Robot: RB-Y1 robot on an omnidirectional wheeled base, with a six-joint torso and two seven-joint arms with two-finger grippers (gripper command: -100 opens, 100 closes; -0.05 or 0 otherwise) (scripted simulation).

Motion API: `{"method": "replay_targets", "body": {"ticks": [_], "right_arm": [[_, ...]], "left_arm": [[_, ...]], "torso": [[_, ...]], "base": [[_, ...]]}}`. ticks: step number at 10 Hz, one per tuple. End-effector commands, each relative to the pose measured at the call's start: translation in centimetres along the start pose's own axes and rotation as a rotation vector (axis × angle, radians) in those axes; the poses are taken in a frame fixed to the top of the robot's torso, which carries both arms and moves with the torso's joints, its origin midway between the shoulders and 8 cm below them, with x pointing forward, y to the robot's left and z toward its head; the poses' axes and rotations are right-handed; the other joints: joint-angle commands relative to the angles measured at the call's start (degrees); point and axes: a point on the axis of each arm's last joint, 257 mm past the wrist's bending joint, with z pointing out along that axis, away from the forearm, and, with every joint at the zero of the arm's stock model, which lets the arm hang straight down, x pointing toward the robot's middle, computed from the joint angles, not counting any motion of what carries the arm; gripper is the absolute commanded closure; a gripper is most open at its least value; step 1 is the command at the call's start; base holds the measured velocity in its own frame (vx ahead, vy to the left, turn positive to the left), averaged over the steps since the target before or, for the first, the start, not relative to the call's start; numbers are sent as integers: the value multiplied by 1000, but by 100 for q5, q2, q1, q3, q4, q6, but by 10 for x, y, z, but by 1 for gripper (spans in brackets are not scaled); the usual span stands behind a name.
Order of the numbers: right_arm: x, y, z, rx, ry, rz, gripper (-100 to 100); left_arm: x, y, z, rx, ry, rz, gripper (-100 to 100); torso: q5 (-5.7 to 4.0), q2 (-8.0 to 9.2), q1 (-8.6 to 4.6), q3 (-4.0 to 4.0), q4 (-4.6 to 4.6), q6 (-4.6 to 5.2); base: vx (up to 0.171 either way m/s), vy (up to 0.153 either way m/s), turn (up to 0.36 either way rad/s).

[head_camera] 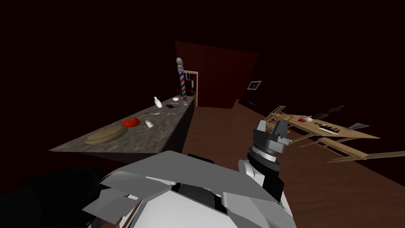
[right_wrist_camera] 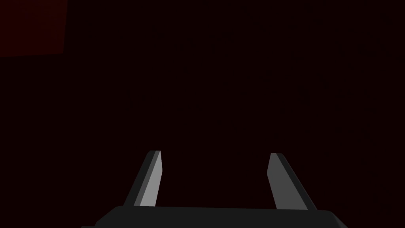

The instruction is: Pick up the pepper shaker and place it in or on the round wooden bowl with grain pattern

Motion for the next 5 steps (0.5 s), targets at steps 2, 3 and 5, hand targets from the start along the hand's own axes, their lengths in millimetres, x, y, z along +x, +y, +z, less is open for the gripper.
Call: {"method": "replay_targets", "body": {"ticks": [2, 3, 5], "right_arm": [[0, 0, 0, 0, 0, 0, 0], [0, 0, 0, 0, 0, 0, 0], [0, 0, 0, 0, 0, 0, 0]], "left_arm": [[-8, 37, -31, -107, 51, 39, -100], [-12, 59, -50, -168, 75, 58, -100], [-20, 79, -68, -225, 105, 88, -100]], "torso": [[1, 11, 11, 5, 1, 1], [3, 20, 20, 10, 3, 1], [6, 12, 30, 5, 1, 1]], "base": [[138, -38, -10], [190, -17, -20], [155, 1, -9]]}}
